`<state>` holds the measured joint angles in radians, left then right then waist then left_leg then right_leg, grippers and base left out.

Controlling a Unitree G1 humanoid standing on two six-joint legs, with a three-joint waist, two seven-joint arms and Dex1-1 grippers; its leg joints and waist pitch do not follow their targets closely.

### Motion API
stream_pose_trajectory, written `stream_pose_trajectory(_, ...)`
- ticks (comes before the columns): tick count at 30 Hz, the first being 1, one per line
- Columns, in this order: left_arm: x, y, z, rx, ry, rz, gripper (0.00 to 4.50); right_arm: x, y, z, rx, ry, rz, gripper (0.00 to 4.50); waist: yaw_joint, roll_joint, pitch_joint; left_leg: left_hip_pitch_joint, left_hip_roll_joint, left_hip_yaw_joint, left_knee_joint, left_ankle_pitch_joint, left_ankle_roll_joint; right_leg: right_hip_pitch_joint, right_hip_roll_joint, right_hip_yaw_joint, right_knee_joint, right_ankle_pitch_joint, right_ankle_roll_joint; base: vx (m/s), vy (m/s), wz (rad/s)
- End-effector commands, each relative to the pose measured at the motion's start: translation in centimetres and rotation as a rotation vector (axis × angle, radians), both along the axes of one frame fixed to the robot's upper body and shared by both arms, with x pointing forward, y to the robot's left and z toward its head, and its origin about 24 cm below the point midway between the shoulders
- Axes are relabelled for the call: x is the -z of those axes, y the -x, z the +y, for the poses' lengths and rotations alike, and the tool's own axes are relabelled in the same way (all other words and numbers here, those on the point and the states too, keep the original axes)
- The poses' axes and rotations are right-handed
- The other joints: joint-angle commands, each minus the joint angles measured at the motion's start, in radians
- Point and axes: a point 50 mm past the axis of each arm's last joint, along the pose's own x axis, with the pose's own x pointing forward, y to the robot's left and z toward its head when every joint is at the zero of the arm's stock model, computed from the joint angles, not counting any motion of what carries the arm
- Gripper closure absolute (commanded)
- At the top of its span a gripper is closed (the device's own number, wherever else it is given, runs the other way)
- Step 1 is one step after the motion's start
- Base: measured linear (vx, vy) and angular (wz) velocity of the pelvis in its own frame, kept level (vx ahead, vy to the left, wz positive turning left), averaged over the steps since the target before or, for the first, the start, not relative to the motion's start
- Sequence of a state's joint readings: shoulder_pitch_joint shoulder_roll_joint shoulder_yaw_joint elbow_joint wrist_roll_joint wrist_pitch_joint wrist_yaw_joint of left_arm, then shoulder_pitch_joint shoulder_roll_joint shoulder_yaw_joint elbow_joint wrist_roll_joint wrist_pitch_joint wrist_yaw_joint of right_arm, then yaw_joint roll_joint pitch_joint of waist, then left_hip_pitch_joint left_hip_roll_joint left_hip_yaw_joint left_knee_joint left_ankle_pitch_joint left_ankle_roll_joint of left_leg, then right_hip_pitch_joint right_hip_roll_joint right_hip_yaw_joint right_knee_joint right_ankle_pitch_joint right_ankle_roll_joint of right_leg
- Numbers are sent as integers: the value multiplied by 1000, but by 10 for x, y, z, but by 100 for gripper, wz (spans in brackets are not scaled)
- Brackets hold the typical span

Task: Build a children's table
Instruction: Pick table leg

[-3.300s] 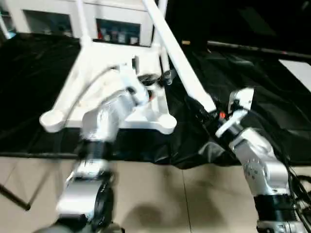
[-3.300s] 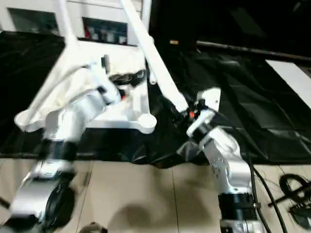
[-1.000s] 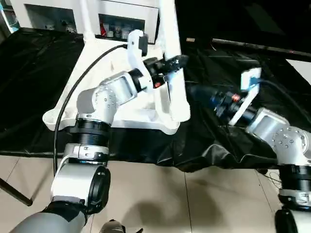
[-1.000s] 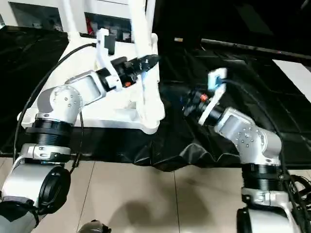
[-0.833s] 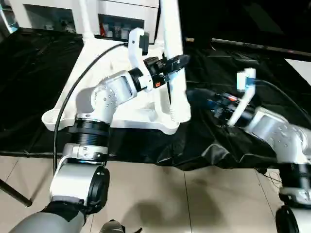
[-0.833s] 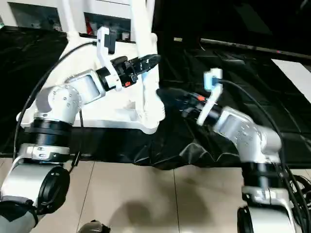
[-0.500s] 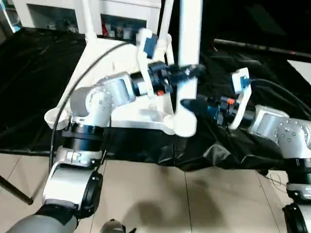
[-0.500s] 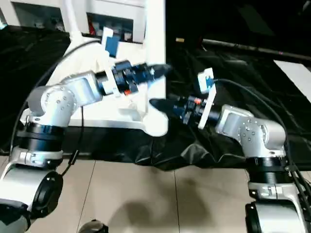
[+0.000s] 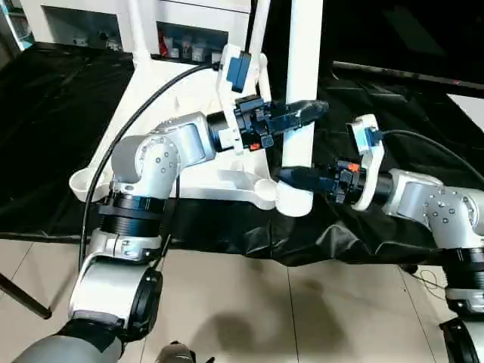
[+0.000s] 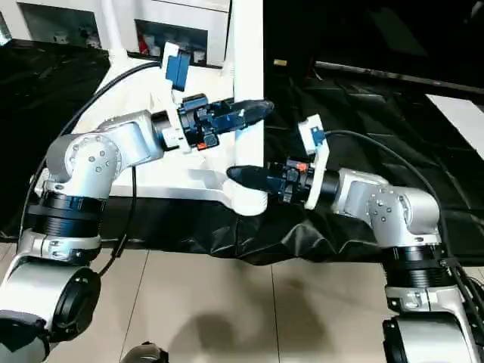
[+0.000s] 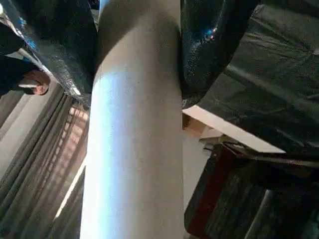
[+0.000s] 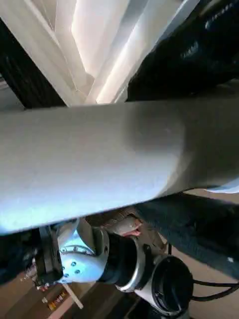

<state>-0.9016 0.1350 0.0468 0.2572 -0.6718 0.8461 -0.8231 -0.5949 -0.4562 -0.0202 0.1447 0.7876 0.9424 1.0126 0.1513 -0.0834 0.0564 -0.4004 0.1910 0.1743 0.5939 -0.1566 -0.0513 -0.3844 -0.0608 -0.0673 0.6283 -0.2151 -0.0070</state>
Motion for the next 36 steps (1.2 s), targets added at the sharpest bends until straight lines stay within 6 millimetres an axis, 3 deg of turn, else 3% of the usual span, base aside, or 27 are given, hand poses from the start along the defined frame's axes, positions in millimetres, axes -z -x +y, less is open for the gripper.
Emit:
stream_pose_trajectory(1,-9,5,-6,34,22,-43,260,0,-3,-3,45,17,-11,216,2,1,-72,32,44,-10,-60,-80,-22,50,-91,46,-61,0,-210,0,0,0)
stream_pose_trajectory(2,-8,4,-6,19,16,-43,260,0,-4,-2,63,23,-22,220,2,1,-72,33,45,-9,-60,-81,-23,50,-90,47,-61,-1,-210,0,0,0)
stream_pose_trajectory(5,-2,-10,-5,-140,-25,17,190,3,-10,2,138,85,-78,237,1,3,-73,34,46,-11,-59,-82,-32,49,-90,47,-59,13,-208,0,0,0)
stream_pose_trajectory(11,0,-24,-3,-379,-52,13,152,7,-20,16,284,175,-153,253,-3,-2,-72,34,47,-12,-63,-92,-42,50,-91,48,-64,-7,-185,0,0,0)
stream_pose_trajectory(15,-1,-27,-7,-428,-51,-5,142,9,-24,24,330,215,-189,254,-4,0,-73,33,45,-12,-62,-72,-36,51,-90,49,-61,19,-176,0,0,0)
stream_pose_trajectory(16,-1,-30,-6,-461,-52,6,175,8,-25,26,343,227,-202,255,-5,-2,-73,32,44,-11,-61,-73,-36,50,-89,49,-61,21,-174,0,0,0)
stream_pose_trajectory(21,-3,-38,1,-528,-32,33,200,7,-27,32,366,239,-229,255,-7,2,-72,34,44,-12,-62,-84,-36,50,-90,49,-62,12,-172,0,0,0)
stream_pose_trajectory(25,-2,-38,1,-520,-22,38,224,6,-26,36,358,232,-236,255,-7,0,-73,34,44,-12,-61,-73,-27,51,-89,49,-58,45,-183,0,0,0)
stream_pose_trajectory(32,-4,-37,-1,-480,-21,42,263,2,-28,34,366,247,-260,255,-8,-2,-72,35,44,-11,-61,-82,-28,51,-90,49,-60,23,-182,0,0,0)
stream_pose_trajectory(34,-5,-37,-2,-476,-21,33,265,0,-25,32,313,214,-198,199,-8,-2,-72,36,44,-11,-61,-82,-24,52,-89,49,-60,24,-183,0,0,0)
stream_pose_trajectory(36,-7,-33,-4,-402,-44,3,265,-3,-25,22,294,213,-183,185,-6,-1,-73,35,44,-11,-60,-77,-18,52,-90,50,-59,33,-184,0,0,0)
